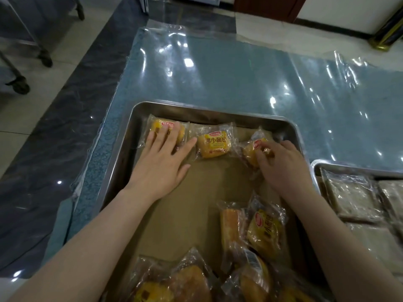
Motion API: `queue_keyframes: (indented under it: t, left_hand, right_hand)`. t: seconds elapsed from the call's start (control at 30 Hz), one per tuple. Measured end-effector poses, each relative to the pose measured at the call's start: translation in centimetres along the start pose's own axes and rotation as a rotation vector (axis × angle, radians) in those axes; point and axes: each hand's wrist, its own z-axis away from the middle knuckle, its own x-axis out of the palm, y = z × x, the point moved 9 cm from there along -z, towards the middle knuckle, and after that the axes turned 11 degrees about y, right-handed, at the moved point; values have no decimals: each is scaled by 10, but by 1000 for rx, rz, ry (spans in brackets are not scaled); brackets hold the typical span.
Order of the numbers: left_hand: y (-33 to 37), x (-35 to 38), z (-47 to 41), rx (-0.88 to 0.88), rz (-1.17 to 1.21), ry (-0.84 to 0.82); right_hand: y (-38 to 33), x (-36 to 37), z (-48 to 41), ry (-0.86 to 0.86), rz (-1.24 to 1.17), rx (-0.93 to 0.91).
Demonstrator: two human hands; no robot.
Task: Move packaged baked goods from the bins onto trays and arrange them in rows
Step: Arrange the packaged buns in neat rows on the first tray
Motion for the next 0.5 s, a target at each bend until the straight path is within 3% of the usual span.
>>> queue_keyframes:
  t: [0.1,0.23,0.5]
  left_hand:
    - [18,-5,-13,91,-1,60]
    - [36,20,-24,96,-18,-17]
    - [19,22,-34,27,8,31]
  right_hand:
    - [-5,-5,0,0,-1,-92]
    - [-15,5,10,-122,-63,-224]
    - [1,4,4,39,79,-131]
